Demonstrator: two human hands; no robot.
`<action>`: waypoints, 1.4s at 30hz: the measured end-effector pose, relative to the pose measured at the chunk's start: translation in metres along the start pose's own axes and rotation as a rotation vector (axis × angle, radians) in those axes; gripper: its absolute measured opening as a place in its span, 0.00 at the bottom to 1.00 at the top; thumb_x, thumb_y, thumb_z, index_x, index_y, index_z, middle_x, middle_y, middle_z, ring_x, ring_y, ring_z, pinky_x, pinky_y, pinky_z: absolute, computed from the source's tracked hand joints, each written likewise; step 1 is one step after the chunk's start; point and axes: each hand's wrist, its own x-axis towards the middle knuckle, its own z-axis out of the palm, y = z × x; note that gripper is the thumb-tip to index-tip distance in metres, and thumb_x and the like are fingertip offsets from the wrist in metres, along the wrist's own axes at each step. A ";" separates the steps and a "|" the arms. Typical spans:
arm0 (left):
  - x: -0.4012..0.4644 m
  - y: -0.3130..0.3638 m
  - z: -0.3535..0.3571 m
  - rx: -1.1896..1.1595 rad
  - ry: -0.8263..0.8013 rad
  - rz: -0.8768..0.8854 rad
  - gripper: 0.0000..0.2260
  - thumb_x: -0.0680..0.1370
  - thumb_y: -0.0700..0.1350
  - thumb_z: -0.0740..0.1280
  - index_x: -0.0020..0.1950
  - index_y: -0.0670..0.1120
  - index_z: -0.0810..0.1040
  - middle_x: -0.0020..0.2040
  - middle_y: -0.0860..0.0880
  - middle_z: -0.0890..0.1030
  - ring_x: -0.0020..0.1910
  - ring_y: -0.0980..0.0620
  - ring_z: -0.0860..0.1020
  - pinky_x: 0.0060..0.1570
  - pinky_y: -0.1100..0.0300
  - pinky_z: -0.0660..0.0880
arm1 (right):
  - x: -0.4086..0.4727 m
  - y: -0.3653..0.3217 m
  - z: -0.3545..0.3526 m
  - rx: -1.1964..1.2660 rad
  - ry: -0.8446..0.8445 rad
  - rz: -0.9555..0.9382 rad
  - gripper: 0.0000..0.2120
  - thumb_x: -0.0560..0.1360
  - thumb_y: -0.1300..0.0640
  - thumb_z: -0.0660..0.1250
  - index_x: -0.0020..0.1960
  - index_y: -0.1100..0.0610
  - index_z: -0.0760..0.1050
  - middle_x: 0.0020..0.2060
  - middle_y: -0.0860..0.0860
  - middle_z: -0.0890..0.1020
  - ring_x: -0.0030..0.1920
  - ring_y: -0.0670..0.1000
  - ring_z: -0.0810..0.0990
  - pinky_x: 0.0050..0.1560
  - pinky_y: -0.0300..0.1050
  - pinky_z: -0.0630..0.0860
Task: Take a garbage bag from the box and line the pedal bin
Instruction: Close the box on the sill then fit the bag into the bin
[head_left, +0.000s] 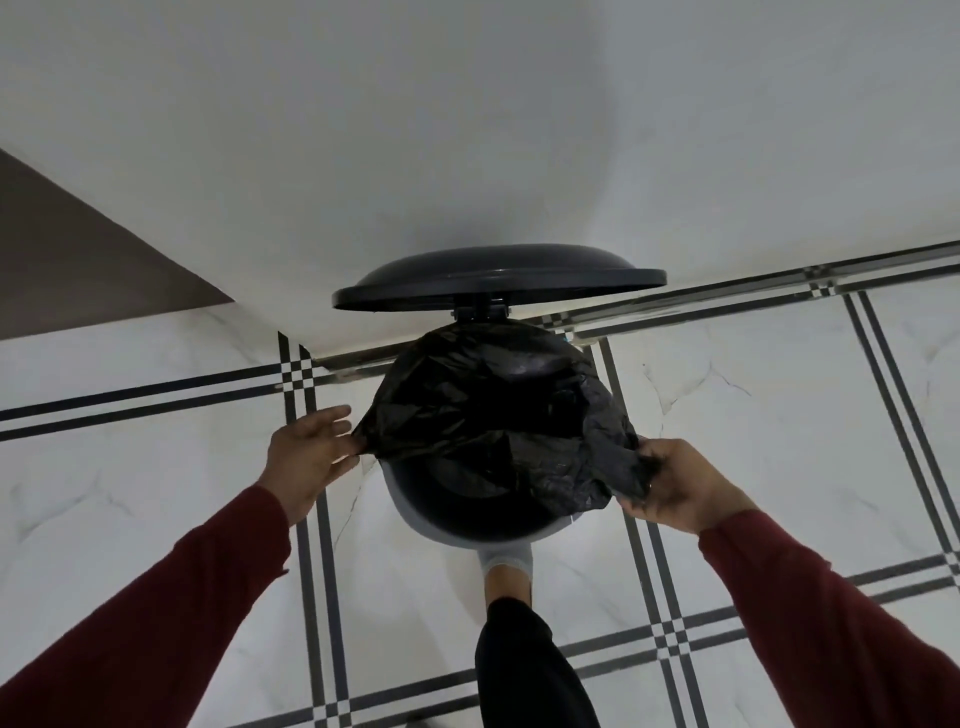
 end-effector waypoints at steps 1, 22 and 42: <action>-0.005 -0.006 0.003 0.054 0.067 0.000 0.16 0.74 0.35 0.76 0.60 0.45 0.81 0.51 0.45 0.85 0.46 0.51 0.86 0.43 0.59 0.81 | -0.001 0.009 0.000 0.003 0.013 -0.035 0.14 0.74 0.62 0.66 0.55 0.50 0.83 0.49 0.52 0.81 0.45 0.53 0.82 0.42 0.47 0.80; -0.046 0.000 0.038 -0.724 -0.056 -0.324 0.14 0.87 0.44 0.56 0.47 0.43 0.77 0.34 0.47 0.82 0.24 0.55 0.74 0.18 0.67 0.66 | -0.031 0.080 0.038 -0.283 0.295 -0.344 0.14 0.72 0.75 0.64 0.44 0.55 0.73 0.38 0.53 0.80 0.40 0.55 0.81 0.50 0.52 0.82; -0.074 -0.082 0.020 0.076 0.039 -0.156 0.09 0.76 0.34 0.74 0.56 0.40 0.82 0.46 0.42 0.87 0.41 0.50 0.86 0.36 0.62 0.81 | -0.021 0.115 0.052 0.010 0.082 -0.044 0.09 0.79 0.68 0.61 0.47 0.57 0.76 0.41 0.53 0.76 0.41 0.49 0.78 0.44 0.42 0.75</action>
